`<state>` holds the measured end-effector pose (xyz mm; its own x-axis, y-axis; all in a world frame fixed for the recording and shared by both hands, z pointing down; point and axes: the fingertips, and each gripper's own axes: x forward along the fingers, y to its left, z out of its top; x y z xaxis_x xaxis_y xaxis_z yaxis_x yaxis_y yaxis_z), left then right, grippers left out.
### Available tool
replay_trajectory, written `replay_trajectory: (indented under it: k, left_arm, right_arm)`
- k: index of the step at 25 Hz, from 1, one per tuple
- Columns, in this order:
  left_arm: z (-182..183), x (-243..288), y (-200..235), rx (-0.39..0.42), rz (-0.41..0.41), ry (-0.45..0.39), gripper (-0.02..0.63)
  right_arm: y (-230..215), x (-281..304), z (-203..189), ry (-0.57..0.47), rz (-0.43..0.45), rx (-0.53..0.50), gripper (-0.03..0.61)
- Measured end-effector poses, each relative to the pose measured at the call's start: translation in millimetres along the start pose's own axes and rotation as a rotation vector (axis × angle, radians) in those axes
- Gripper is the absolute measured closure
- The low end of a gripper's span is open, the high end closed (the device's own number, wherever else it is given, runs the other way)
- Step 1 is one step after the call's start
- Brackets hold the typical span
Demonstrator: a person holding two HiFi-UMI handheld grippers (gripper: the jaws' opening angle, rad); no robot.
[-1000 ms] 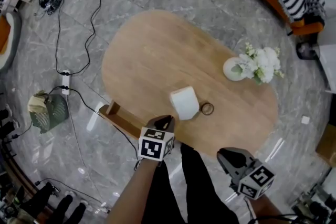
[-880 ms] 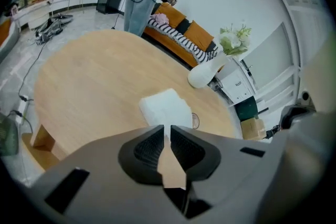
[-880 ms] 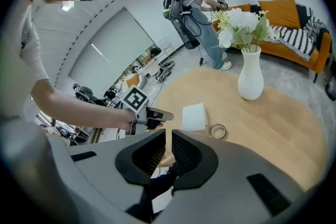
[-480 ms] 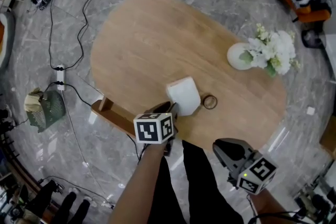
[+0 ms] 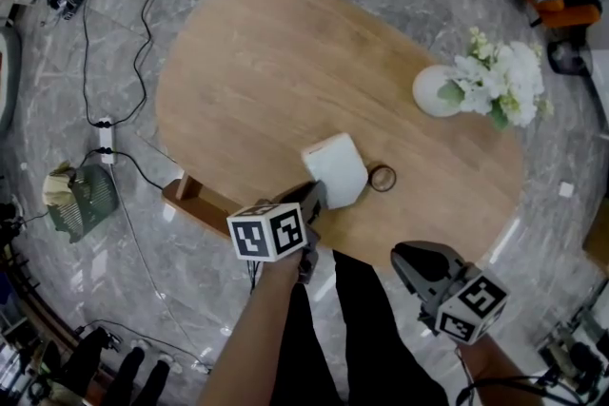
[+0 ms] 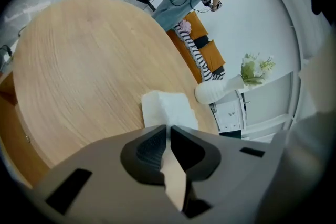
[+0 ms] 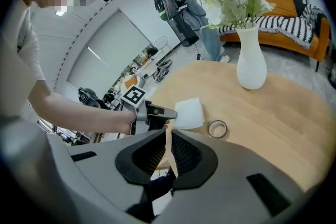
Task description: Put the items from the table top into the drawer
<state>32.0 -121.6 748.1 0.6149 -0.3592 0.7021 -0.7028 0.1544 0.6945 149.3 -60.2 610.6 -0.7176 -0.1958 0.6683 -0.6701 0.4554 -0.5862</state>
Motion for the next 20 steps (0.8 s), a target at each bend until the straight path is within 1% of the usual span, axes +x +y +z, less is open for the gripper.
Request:
replay_trajectory:
  k: [2, 9, 14, 16, 20]
  left_arm:
    - [-2.7, -6.9, -0.3, -0.007, -0.022, -0.010, 0.586]
    - [-8.7, -49.9, 13.7, -0.006, -0.045, -0.040, 0.586]
    - [-26.1, -87.1, 42.6, 0.028, -0.021, -0.015, 0.586]
    - [-35.7, -98.3, 55.4, 0.066, -0.009, 0.013, 0.586]
    - [-60.4, -121.9, 80.1, 0.206, 0.005, 0.118, 0.586]
  right_arm:
    - [-0.7, 1.0, -0.3, 0.003, -0.004, 0.003, 0.528]
    - [10.4, 13.9, -0.6, 0.012, -0.005, 0.015, 0.528]
    - [28.2, 28.2, -4.9, 0.019, 0.009, 0.011, 0.528]
    - [36.1, 34.2, -7.5, 0.022, 0.014, 0.009, 0.528]
    - [53.0, 45.1, -12.1, 0.032, 0.023, 0.007, 0.528]
